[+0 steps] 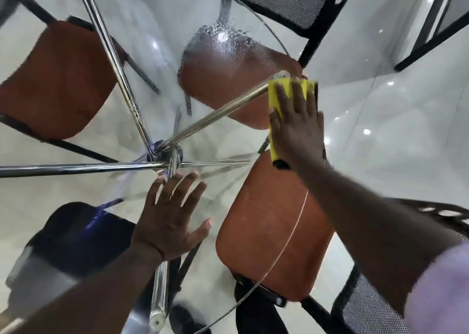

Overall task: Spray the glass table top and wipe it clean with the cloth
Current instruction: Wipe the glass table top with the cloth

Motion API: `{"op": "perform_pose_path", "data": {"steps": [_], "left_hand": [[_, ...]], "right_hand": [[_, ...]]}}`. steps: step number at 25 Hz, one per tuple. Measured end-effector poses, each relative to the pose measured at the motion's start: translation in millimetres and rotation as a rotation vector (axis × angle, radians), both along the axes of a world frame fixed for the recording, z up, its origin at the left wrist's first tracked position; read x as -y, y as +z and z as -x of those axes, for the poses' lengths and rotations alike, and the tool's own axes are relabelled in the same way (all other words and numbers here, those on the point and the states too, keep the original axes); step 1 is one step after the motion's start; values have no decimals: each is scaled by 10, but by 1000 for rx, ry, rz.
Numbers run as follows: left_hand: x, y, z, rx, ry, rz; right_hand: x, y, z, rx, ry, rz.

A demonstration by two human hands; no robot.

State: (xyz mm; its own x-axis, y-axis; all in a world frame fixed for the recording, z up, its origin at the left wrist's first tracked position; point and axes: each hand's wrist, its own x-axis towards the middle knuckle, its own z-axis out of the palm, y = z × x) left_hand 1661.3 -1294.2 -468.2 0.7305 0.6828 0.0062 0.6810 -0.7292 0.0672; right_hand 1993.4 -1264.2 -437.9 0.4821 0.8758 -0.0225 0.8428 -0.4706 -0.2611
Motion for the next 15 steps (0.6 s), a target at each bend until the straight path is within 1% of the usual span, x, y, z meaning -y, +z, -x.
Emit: {"op": "perform_pose_path", "data": {"steps": [2, 3, 4, 5, 7, 8, 9, 10, 11, 13, 15], "left_hand": [[-10, 4, -4, -14, 12, 25], [0, -1, -12, -23, 19, 30], [9, 0, -15, -28, 19, 38], [3, -5, -18, -22, 17, 48], [-20, -18, -17, 6, 13, 37], [-8, -29, -8, 10, 10, 31], [0, -40, -3, 16, 13, 31], [-2, -41, 4, 18, 18, 35], [9, -27, 9, 15, 21, 42], [7, 8, 0, 2, 27, 53], [-2, 30, -11, -1, 34, 77]], "right_hand": [[501, 74, 307, -11, 67, 60], [677, 59, 349, -13, 129, 75], [674, 25, 262, -6, 190, 75], [474, 12, 91, 23, 230, 56], [-195, -133, -347, 85, 230, 20], [-505, -200, -549, 117, 184, 12], [-700, -225, -668, 101, 128, 5], [-743, -220, -667, 93, 85, 1], [-617, -205, -514, 99, 63, 14], [-49, -74, -34, 85, 64, 56], [492, 81, 298, -9, 168, 77]]}}
